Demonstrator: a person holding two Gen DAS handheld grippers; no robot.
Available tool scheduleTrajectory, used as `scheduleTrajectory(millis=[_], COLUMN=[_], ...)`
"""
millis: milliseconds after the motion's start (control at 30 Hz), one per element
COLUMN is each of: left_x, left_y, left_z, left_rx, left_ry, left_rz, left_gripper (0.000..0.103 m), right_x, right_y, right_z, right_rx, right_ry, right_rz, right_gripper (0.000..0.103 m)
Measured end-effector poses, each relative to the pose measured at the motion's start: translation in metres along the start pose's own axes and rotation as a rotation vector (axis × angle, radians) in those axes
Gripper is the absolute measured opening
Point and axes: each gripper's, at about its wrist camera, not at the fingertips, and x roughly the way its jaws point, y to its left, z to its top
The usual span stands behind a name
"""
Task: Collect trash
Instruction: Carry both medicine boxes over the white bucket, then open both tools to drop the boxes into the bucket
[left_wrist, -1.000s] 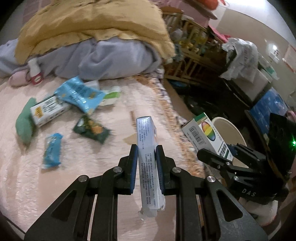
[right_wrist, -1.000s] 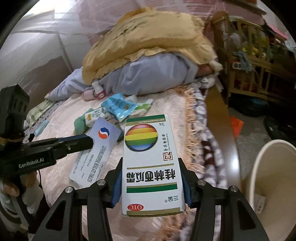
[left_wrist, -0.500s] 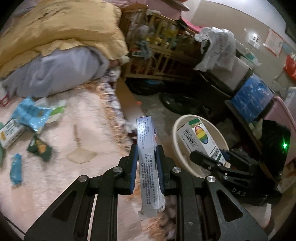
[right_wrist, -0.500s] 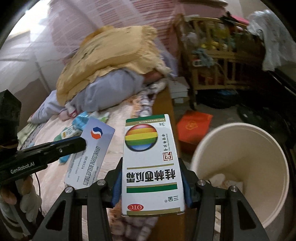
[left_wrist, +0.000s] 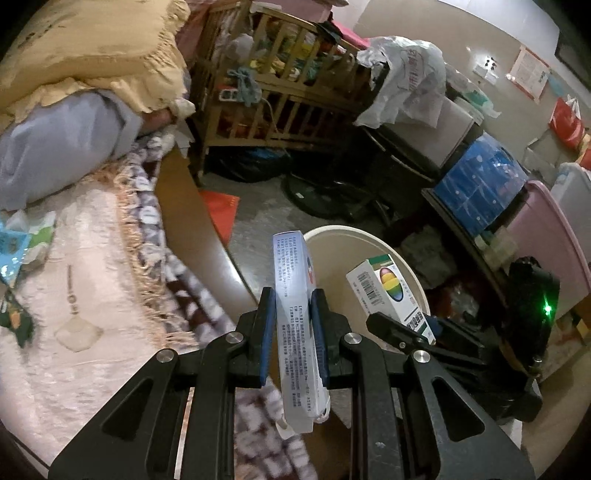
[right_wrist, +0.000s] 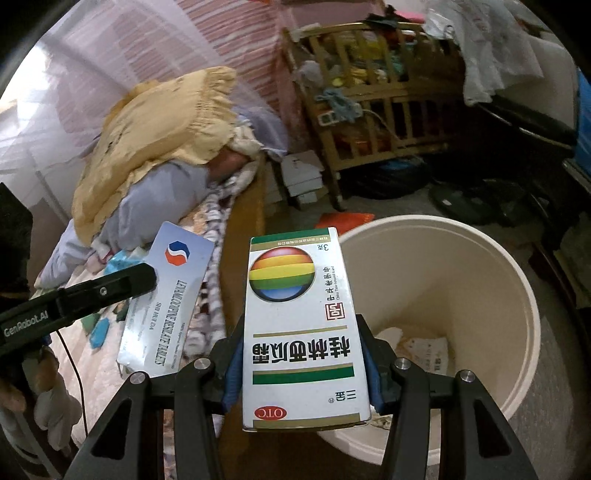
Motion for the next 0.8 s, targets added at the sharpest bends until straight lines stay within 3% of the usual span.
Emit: scheduleTrajectory(millis=[800], left_x=[0.056], left_y=[-0.022], left_z=[0.003], left_rx=[-0.050], left_ry=[0.049], left_rz=[-0.078], left_gripper=[0.017], right_x=[0.006], right_y=[-0.051], right_z=[-0.001], right_rx=[0.101], right_ry=[0.007], right_rz=[-0.060], right_gripper=[0.051])
